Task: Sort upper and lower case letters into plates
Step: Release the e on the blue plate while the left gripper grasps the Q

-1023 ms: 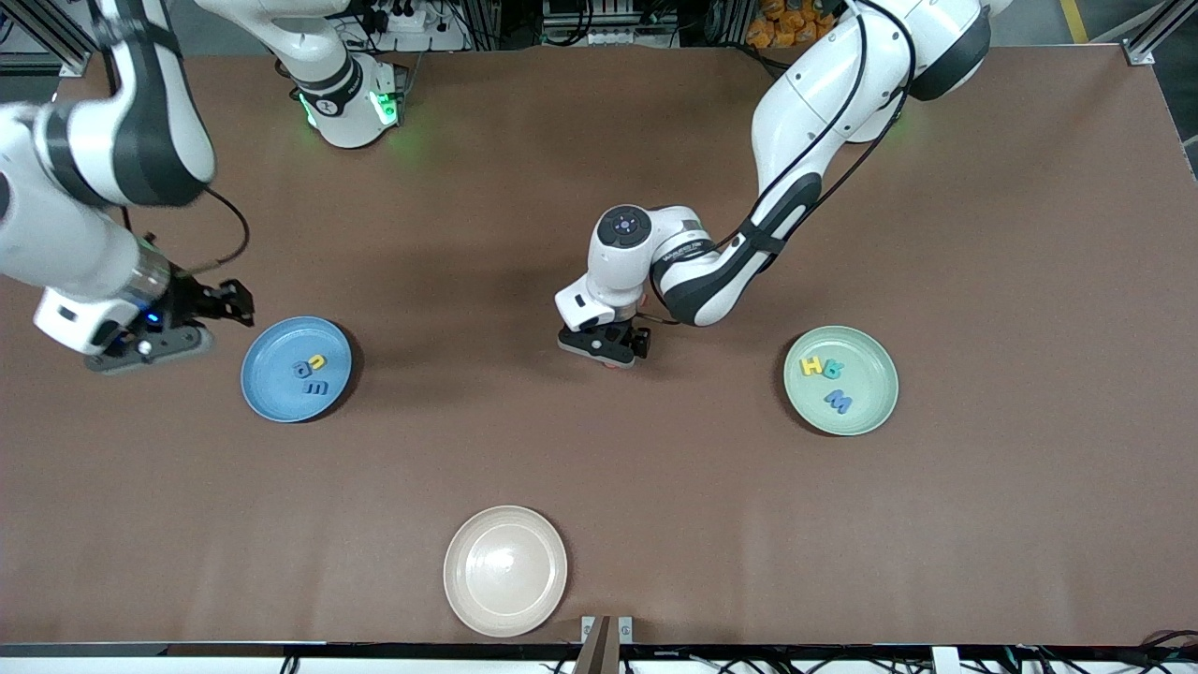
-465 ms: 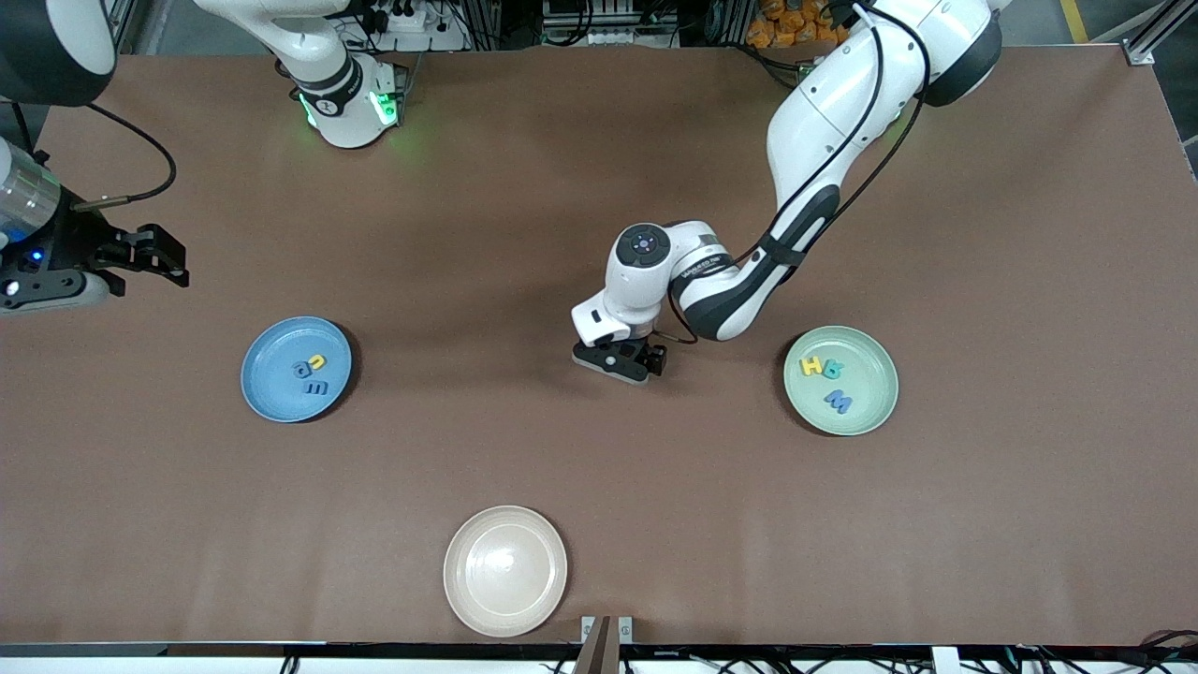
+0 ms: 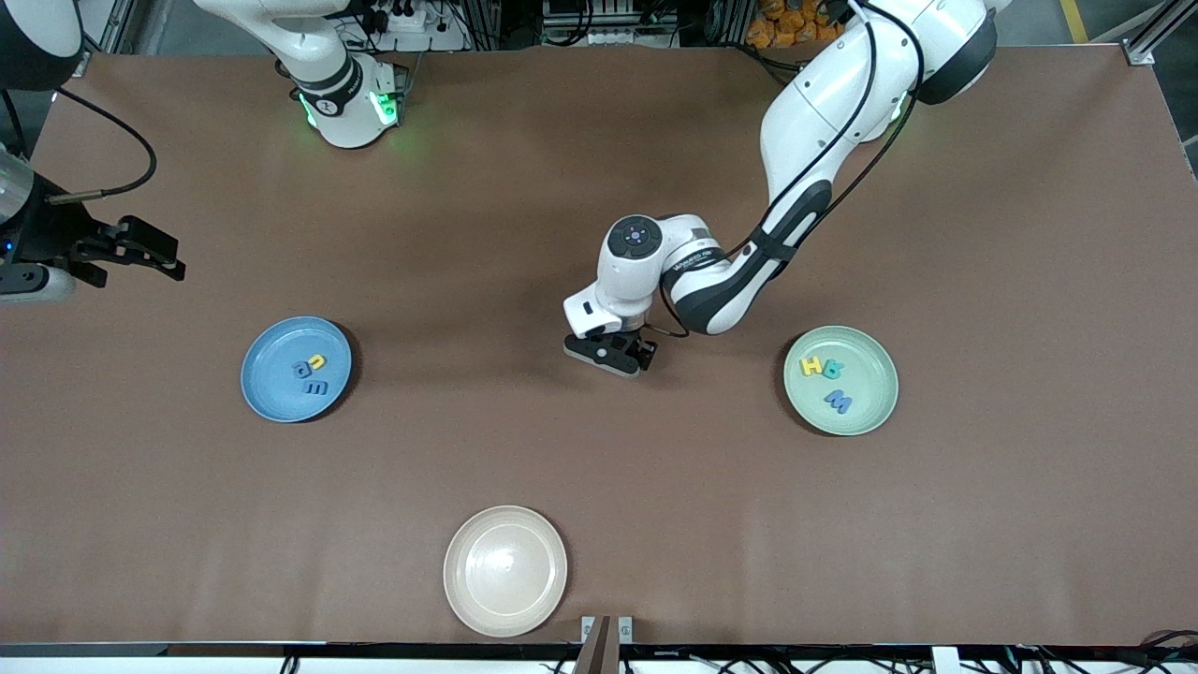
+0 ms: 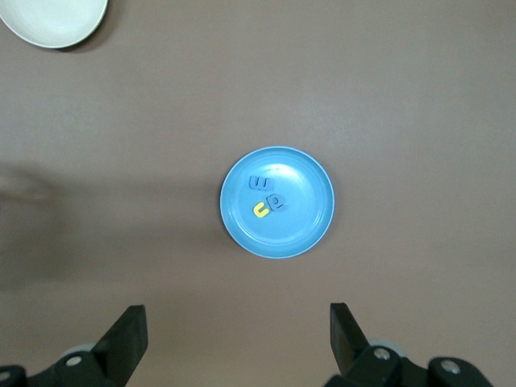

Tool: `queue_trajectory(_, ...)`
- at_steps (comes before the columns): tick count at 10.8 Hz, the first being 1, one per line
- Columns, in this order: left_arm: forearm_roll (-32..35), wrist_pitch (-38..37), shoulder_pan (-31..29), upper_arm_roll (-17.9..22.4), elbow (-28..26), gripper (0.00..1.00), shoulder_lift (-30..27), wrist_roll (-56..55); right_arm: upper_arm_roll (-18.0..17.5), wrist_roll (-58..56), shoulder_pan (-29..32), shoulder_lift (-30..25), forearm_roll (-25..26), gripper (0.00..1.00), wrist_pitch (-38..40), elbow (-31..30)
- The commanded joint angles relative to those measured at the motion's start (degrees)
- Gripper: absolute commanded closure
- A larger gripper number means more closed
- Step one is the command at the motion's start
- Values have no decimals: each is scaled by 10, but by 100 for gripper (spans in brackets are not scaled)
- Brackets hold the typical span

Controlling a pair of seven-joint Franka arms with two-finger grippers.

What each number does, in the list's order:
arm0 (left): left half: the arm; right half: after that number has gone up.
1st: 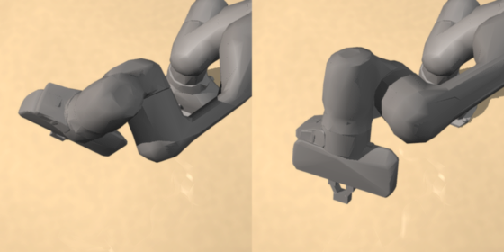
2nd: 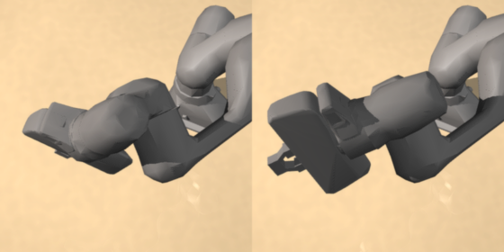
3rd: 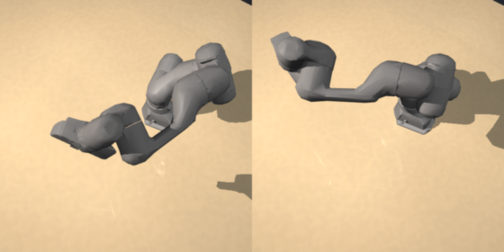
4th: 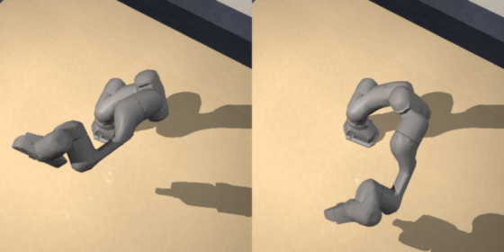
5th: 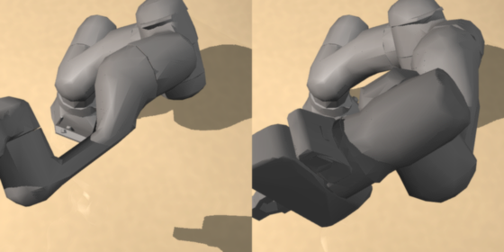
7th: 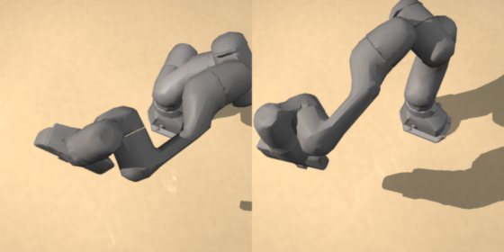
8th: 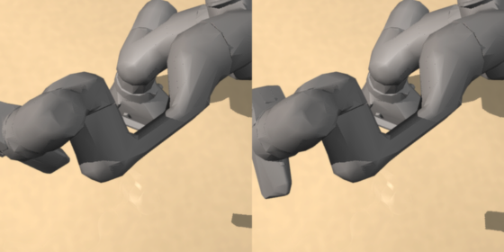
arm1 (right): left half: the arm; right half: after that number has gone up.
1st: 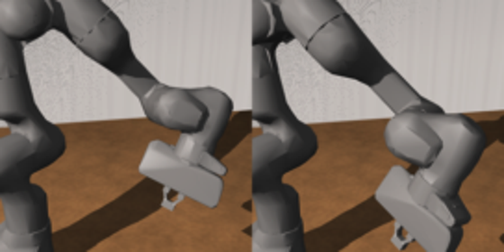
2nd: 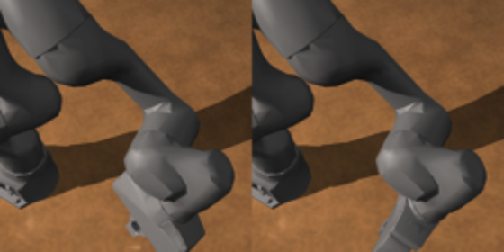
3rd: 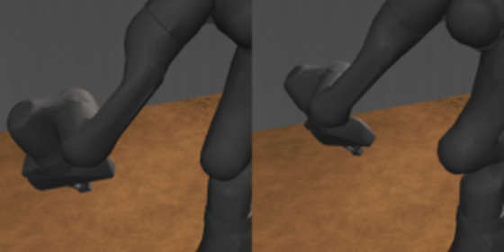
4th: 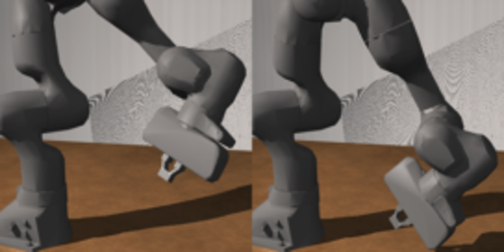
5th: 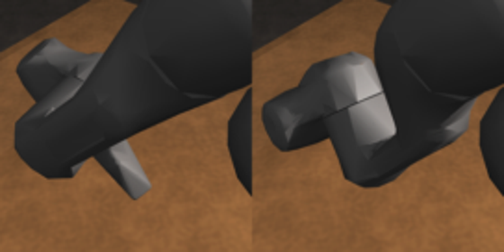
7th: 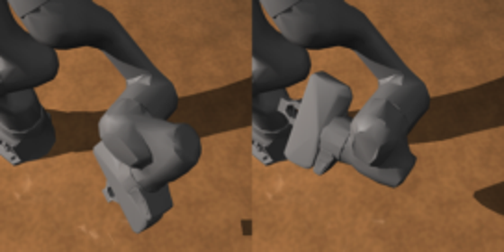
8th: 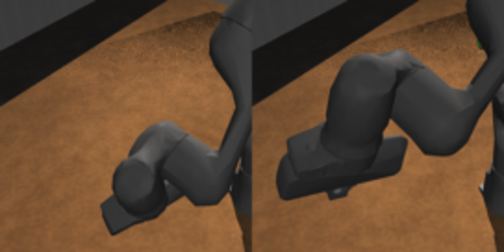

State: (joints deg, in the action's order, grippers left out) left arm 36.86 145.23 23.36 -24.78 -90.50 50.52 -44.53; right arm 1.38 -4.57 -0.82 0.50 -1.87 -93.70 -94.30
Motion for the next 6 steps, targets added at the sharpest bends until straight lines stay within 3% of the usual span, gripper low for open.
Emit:
queue_trajectory(1,-2,2,-1,3,-11,57,2,-4,6,10,-9,-4,-11,0,12,3)
queue_trajectory(4,-2,-12,-4,2,-9,78,-3,-2,6,7,-11,-1,-6,0,14,11)
queue_trajectory(6,-3,-24,-18,-3,-6,85,-10,0,7,8,-11,-1,-6,0,16,11)
